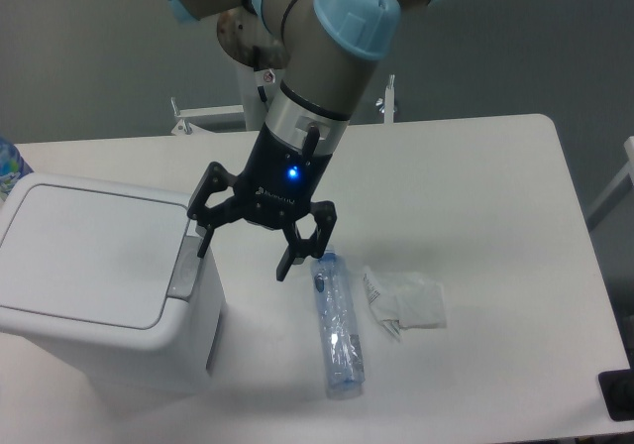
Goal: Open the trash can
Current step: 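Lower the gripper finger onto the grey button on the lid, then press the grey lid button down with the gripper finger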
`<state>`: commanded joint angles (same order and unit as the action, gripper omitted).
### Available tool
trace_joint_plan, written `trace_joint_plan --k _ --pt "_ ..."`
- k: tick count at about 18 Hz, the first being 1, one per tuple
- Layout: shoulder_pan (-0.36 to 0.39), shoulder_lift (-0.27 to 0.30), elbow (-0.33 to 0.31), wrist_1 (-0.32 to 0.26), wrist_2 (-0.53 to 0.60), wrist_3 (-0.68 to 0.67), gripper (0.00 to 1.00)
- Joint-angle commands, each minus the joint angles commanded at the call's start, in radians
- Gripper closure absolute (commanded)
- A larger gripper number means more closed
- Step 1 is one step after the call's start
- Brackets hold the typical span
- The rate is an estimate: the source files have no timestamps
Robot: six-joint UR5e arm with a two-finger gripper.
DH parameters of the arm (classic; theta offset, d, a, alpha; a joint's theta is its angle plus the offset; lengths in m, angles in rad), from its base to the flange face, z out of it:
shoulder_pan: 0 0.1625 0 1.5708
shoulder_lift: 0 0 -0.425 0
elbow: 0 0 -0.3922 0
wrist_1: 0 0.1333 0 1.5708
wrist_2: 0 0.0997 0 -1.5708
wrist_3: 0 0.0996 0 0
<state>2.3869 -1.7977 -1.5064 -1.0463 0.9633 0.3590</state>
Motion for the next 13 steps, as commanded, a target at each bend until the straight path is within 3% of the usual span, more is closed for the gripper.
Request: trace_joint_plan --k 4,13 --pt "-0.023 -0.02 0.0 0.049 0.005 -0.002 0.0" --pt "-0.023 -0.023 0.0 0.054 0.006 0.002 0.0"
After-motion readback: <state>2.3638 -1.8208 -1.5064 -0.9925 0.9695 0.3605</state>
